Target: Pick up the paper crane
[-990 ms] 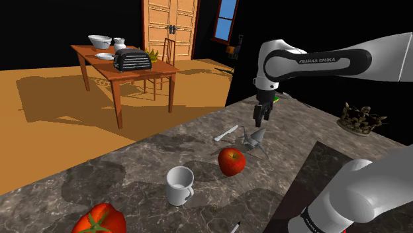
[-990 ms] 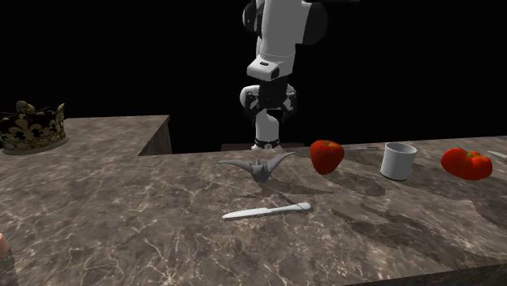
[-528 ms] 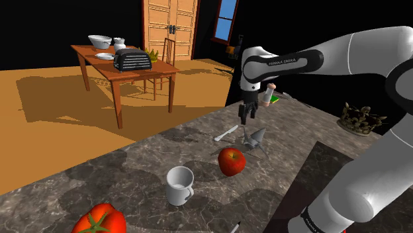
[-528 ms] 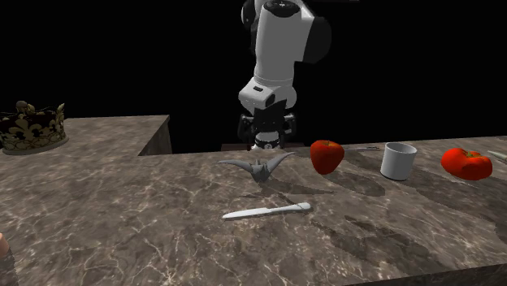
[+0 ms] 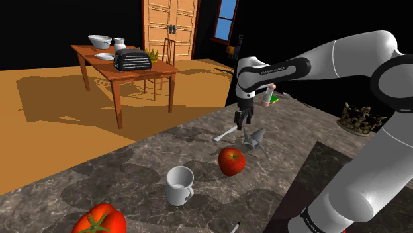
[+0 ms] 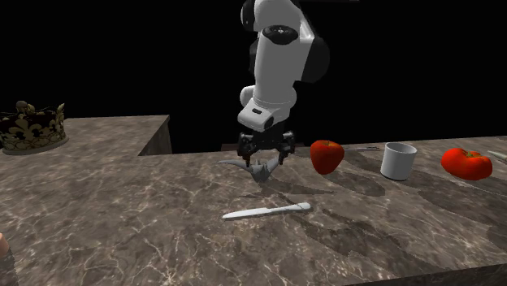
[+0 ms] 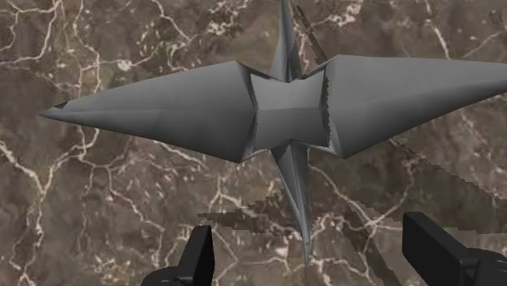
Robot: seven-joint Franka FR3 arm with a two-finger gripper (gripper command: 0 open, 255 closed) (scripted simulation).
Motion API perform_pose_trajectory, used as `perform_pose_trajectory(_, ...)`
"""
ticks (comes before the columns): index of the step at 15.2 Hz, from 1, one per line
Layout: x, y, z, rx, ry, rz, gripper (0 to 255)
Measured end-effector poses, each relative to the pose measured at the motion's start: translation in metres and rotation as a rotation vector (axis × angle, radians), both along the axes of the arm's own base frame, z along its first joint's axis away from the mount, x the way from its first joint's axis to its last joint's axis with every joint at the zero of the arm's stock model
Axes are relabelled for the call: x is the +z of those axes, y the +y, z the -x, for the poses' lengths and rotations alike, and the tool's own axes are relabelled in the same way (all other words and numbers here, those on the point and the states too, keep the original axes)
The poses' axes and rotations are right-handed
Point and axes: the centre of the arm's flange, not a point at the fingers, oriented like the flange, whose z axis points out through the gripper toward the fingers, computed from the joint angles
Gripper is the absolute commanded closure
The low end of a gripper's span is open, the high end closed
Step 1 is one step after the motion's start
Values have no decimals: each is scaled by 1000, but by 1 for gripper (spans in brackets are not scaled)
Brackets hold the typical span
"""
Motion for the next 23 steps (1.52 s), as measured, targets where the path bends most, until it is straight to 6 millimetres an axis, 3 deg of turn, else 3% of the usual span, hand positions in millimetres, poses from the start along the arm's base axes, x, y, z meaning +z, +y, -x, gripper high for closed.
perform_pose_trajectory(1,-2,0,0,0,0,0,255)
perform_pose_trajectory(12,-2,0,0,0,-1,0,255)
perform_pose_trajectory(23,54,-1,-1,0,-1,0,255)
